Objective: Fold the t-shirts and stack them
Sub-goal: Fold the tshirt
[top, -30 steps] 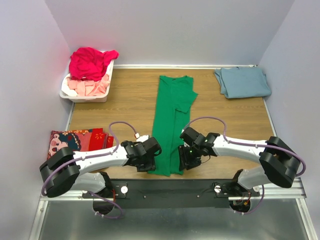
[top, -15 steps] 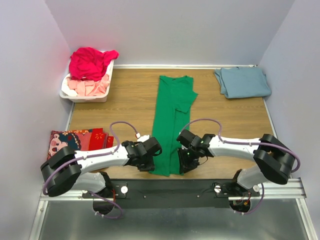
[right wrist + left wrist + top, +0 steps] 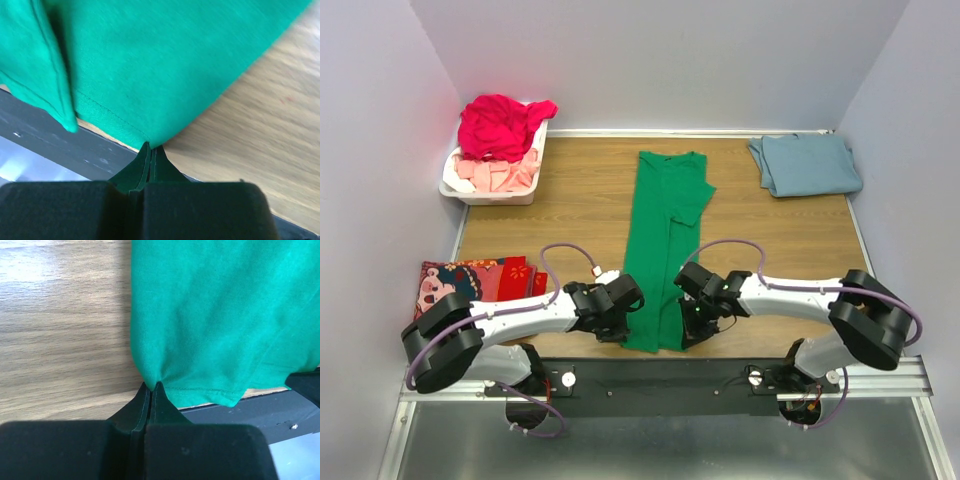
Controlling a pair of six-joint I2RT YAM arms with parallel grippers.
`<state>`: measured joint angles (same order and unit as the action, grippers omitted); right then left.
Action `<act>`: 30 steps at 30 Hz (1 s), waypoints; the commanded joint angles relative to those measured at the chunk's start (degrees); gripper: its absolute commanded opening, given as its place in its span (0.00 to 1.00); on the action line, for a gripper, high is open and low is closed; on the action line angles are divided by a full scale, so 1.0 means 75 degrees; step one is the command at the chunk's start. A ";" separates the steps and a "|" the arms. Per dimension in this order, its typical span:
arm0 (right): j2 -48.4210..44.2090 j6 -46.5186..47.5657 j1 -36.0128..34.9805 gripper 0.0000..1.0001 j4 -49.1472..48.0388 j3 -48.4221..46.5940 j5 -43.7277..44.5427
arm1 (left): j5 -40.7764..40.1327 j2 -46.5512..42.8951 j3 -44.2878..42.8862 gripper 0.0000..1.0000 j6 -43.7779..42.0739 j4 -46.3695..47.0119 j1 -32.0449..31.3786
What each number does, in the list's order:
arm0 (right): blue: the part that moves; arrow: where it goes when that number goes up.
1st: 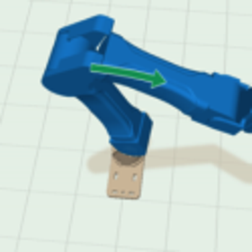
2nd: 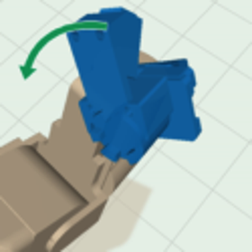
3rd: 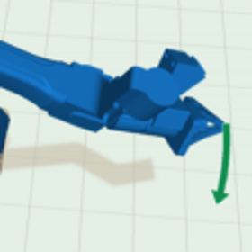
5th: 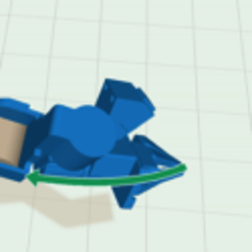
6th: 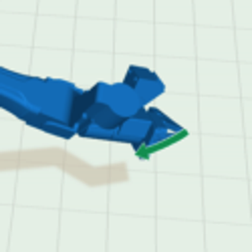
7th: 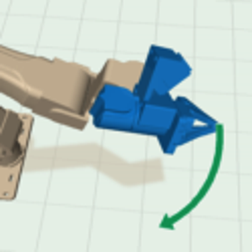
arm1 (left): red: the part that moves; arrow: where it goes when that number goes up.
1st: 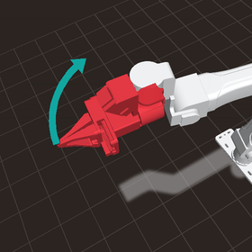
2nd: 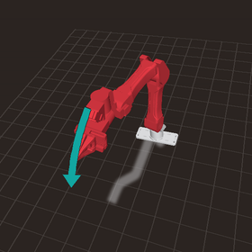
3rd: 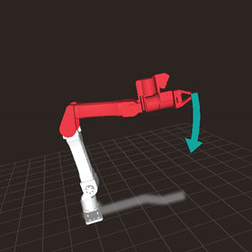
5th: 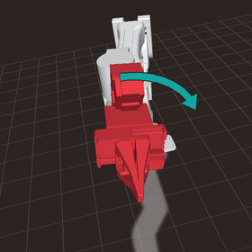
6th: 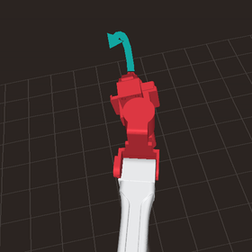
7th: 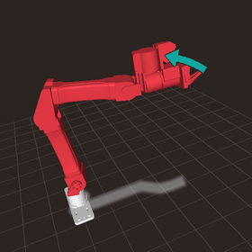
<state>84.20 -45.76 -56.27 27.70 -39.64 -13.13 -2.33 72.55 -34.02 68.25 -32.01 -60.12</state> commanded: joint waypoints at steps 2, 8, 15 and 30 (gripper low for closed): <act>-0.0831 -0.0391 -0.0079 0.01 0.0595 0.0726 0.0414 | -0.0006 -0.0181 0.0423 0.00 -0.0006 -0.0443 -0.0047; -0.1395 -0.0520 -0.0068 0.01 0.0736 0.1008 0.0390 | 0.0064 -0.0264 0.0376 0.00 0.0017 -0.0490 -0.0093; -0.1336 -0.0497 -0.0079 0.01 0.0736 0.0867 0.0461 | 0.0041 -0.0123 0.0025 0.00 -0.0053 -0.0314 -0.0292; -0.1572 -0.0181 -0.0079 0.01 0.1427 -0.0690 0.2229 | -0.1937 -0.0124 -0.1720 0.00 0.0275 -0.1356 -0.0434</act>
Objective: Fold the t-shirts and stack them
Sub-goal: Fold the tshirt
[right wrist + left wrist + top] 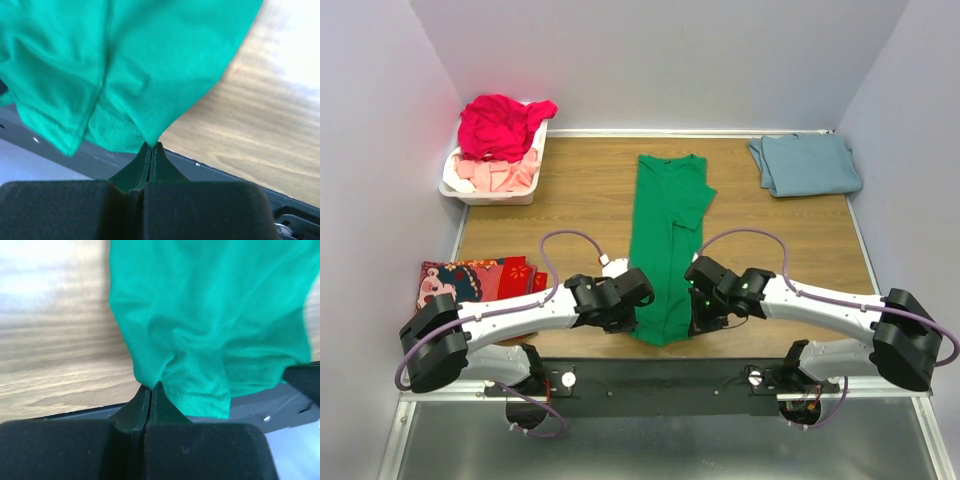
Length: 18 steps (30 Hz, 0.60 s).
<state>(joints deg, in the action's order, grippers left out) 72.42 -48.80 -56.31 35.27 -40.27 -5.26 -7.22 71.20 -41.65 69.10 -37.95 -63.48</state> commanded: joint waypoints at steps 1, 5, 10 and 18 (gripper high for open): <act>0.0151 0.0271 -0.0062 0.01 0.0454 -0.0700 0.1344 | -0.1403 0.0266 -0.1018 0.00 0.0162 -0.0611 0.0050; 0.0806 0.0587 0.0078 0.01 0.0513 -0.1239 0.2199 | -0.1942 0.1005 -0.1886 0.00 0.0033 -0.1020 0.0401; 0.1440 0.0974 0.0640 0.01 0.0501 -0.1965 0.2833 | -0.2423 0.1860 -0.2858 0.00 -0.0575 -0.1068 0.1126; 0.2272 0.1900 0.2012 0.01 0.0232 -0.2798 0.3174 | -0.2681 0.3162 -0.4301 0.00 -0.1853 -0.0846 0.2170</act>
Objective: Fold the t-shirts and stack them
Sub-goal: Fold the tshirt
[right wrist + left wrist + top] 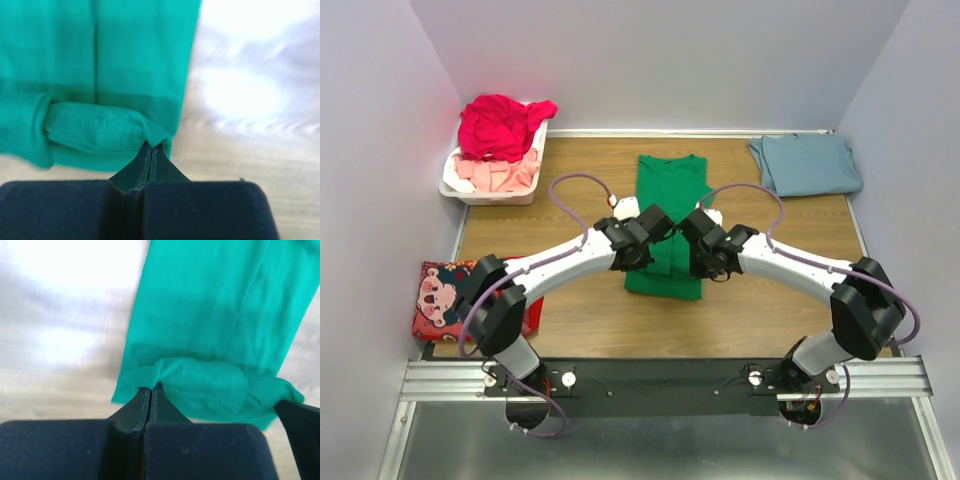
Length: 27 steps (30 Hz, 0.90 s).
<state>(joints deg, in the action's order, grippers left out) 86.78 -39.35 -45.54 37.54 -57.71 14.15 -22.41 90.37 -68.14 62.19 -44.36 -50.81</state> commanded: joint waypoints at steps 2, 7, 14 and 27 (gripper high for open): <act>0.0627 0.0805 0.0855 0.01 -0.0118 -0.0752 0.0586 | -0.0621 0.1051 -0.1214 0.00 -0.1329 0.0078 0.0598; 0.1201 0.0993 0.1337 0.01 -0.0329 -0.1281 0.0363 | -0.0492 0.2058 -0.2186 0.00 -0.1975 0.0172 0.1043; 0.2010 0.1134 0.1829 0.01 -0.0470 -0.2054 0.0059 | -0.0363 0.2892 -0.2996 0.00 -0.2784 0.0324 0.1710; 0.2772 0.1181 0.2111 0.01 -0.0411 -0.2851 -0.0188 | 0.0680 0.4075 -0.4379 0.00 -0.4191 0.0571 0.2274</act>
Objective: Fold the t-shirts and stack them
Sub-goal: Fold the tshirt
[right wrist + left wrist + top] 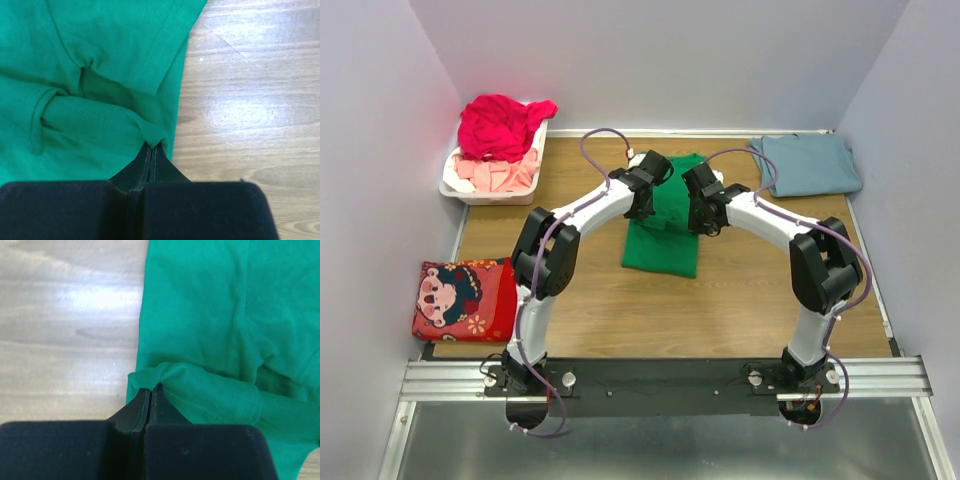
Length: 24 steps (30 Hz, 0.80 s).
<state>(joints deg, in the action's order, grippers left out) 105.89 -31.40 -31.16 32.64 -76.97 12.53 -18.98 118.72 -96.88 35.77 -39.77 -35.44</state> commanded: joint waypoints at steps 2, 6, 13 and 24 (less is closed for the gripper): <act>0.0319 0.0097 0.0252 0.01 0.0265 -0.0343 0.0016 | 0.0363 0.0424 -0.0699 0.08 -0.0749 -0.0088 0.0272; 0.0530 -0.0020 0.0345 0.26 0.0265 -0.0506 0.0097 | 0.0503 0.0577 -0.0980 0.33 -0.0984 0.0006 0.0389; 0.1196 -0.0243 0.0744 0.45 0.0253 -0.1548 0.0543 | 0.0387 0.0800 -0.1835 0.50 -0.1242 0.0439 0.0881; 0.1130 -0.0021 0.0838 0.44 0.0370 -0.2183 0.0275 | 0.0527 0.0859 -0.2201 0.50 -0.1733 0.0147 0.1339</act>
<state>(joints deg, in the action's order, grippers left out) 116.07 -32.23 -24.75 33.98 -93.38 15.18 -15.81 125.91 -115.55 25.74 -37.69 -25.47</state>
